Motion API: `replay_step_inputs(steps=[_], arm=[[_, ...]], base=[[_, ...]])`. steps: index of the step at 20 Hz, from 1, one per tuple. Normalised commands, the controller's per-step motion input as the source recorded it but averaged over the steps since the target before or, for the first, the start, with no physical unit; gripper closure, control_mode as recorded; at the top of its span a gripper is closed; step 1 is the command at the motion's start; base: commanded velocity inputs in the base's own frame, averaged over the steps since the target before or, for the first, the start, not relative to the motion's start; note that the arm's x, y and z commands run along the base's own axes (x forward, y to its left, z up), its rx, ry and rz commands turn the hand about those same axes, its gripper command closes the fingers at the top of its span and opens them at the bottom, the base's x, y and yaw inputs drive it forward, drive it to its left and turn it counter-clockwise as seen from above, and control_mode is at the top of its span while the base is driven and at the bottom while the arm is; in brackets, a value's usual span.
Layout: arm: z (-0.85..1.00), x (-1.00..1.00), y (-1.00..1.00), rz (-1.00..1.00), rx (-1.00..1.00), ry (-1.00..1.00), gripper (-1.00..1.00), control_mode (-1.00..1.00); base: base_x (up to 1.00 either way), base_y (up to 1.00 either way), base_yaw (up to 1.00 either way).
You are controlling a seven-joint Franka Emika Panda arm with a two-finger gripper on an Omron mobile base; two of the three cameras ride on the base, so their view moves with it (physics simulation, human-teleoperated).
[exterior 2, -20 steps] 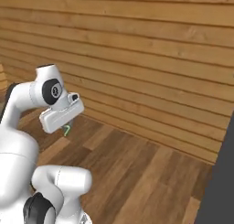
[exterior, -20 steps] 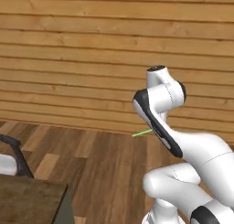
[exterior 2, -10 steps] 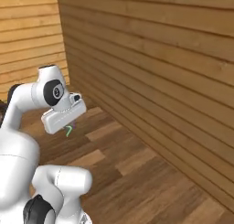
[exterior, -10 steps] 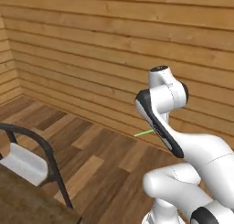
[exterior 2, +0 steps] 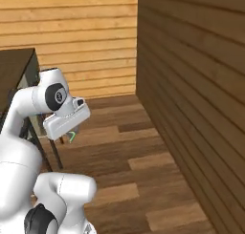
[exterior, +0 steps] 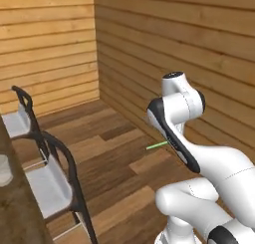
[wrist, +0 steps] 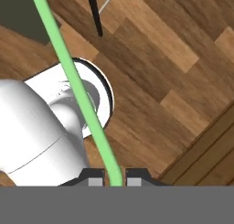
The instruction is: Take a straw from the drawer in front and place it inside the glass cup on the dining counter.
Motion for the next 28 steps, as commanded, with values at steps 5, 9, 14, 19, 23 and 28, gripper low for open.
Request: replay_step_inputs(steps=[5, 9, 14, 19, 23, 28], arm=[[0.00, 0.00, 0.00, 0.00, 0.00, 0.00, 1.00, 1.00], [0.00, 0.00, 0.00, 0.00, 0.00, 0.00, 1.00, 1.00], [0.00, 0.00, 0.00, 0.00, 0.00, 0.00, 1.00, 1.00], [0.00, 0.00, 0.00, 0.00, 0.00, 0.00, 1.00, 1.00], [0.00, 0.00, 0.00, 0.00, 0.00, 0.00, 1.00, 1.00], [0.00, 0.00, 0.00, 0.00, 0.00, 0.00, 1.00, 1.00]], base=[[0.86, -0.44, 0.69], [0.67, -0.47, 0.72], [0.49, -0.53, 0.73], [0.14, -0.67, 0.70], [0.13, -0.68, 0.69], [0.12, -0.78, 0.67]])
